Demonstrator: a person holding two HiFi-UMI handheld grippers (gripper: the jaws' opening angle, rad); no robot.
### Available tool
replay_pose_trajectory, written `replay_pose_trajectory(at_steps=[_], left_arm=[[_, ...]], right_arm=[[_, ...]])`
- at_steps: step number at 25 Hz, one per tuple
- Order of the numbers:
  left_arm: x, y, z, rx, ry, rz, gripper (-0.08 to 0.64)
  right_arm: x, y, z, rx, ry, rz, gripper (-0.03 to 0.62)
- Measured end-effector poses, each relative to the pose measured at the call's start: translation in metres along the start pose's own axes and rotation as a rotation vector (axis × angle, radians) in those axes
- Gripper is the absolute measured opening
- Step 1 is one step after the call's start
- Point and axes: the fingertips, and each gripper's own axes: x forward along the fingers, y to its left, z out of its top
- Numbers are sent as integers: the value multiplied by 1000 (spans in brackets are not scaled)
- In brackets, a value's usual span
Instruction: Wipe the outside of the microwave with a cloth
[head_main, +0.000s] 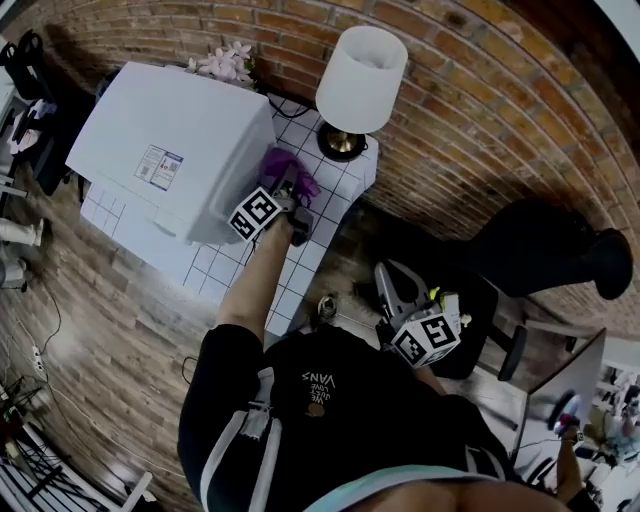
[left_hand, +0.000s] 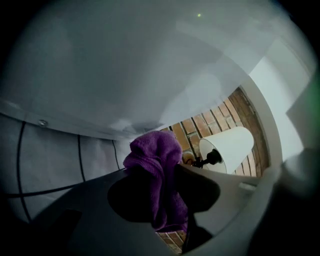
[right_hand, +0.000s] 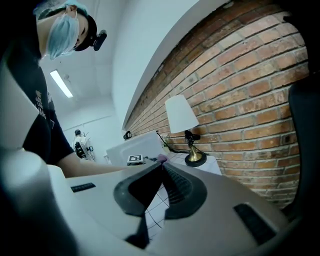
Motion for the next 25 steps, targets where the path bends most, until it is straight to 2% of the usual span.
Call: replay_pose_trajectory(at_steps=[6,11,15,19,25], left_arm=[[36,-2,-2,4,4,17,141],[36,-3,1,20,9,22,141],[24,-7,2,50,26,16,141],[2,-30,-10,101,77,-48,141],[-59,-52,-16,147,80,-99,141]], right_arm=[[-1,-13,1,12,13,-31,5],[6,-13,6,5,11,-16,5],[14,-4,9,-5,4,20,5],[20,8,9,-17,1,60,5],[40,39,14,-47,-8,156,5]])
